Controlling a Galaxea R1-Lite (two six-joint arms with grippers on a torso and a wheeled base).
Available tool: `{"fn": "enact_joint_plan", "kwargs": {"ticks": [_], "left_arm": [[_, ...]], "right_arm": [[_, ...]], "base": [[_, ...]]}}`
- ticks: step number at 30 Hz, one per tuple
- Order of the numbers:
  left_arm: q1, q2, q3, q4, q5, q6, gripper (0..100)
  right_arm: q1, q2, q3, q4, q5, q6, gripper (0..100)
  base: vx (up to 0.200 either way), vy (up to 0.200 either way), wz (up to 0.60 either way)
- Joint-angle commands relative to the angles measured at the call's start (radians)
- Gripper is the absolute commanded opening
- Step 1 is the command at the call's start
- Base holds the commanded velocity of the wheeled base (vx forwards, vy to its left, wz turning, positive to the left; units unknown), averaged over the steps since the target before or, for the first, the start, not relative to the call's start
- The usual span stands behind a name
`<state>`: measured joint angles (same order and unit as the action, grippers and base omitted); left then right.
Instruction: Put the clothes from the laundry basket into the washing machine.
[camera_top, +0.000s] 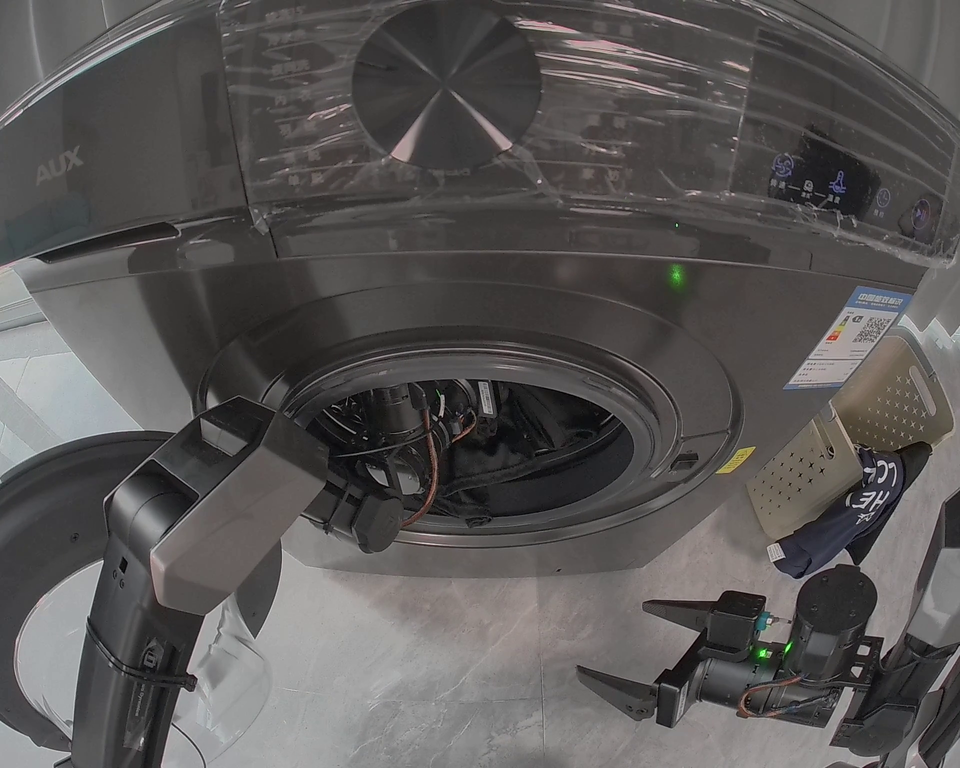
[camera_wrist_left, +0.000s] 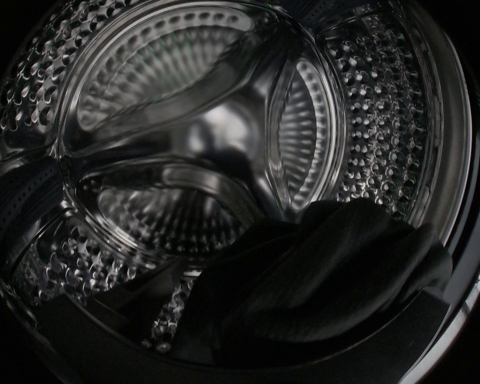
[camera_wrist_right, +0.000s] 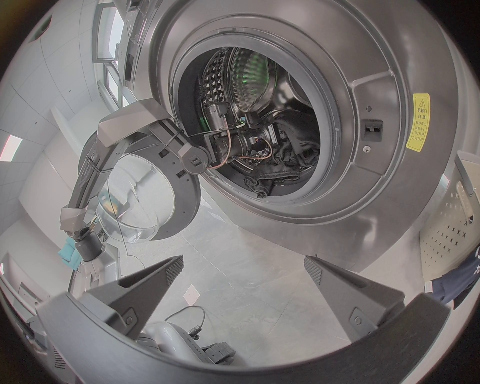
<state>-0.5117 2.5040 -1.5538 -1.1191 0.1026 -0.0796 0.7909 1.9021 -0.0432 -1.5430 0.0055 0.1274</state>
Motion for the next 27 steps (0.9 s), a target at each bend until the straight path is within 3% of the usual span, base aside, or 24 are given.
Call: {"fn": "enact_joint_plan", "kwargs": {"ticks": [1, 12, 22, 23, 26, 27], "left_arm": [[-0.011, -0.079, 0.135, 0.021, 0.005, -0.002, 100], [-0.082, -0.182, 0.376, 0.048, -0.003, 0.003, 100], [-0.085, -0.079, 0.279, 0.045, -0.004, 0.006, 100], [-0.082, -0.067, 0.264, 0.044, 0.002, 0.007, 0], [-0.077, -0.036, 0.21, 0.041, 0.011, 0.006, 0], [-0.071, 0.006, 0.129, 0.035, 0.043, 0.006, 0]], "right_arm": [[-0.002, 0.005, 0.0, 0.0, 0.002, 0.0, 100], [-0.002, -0.002, 0.0, 0.0, 0.002, 0.0, 100], [0.002, 0.002, 0.0, 0.0, 0.001, 0.0, 100], [0.002, 0.003, 0.0, 0.0, 0.001, 0.0, 100], [0.002, 0.005, 0.0, 0.0, 0.002, 0.0, 100], [0.001, 0.006, 0.0, 0.0, 0.002, 0.001, 100]], "base": [[0.0, 0.0, 0.0], [0.0, 0.0, 0.0], [0.0, 0.0, 0.0], [0.0, 0.0, 0.0], [0.0, 0.0, 0.0], [0.0, 0.0, 0.0]]}}
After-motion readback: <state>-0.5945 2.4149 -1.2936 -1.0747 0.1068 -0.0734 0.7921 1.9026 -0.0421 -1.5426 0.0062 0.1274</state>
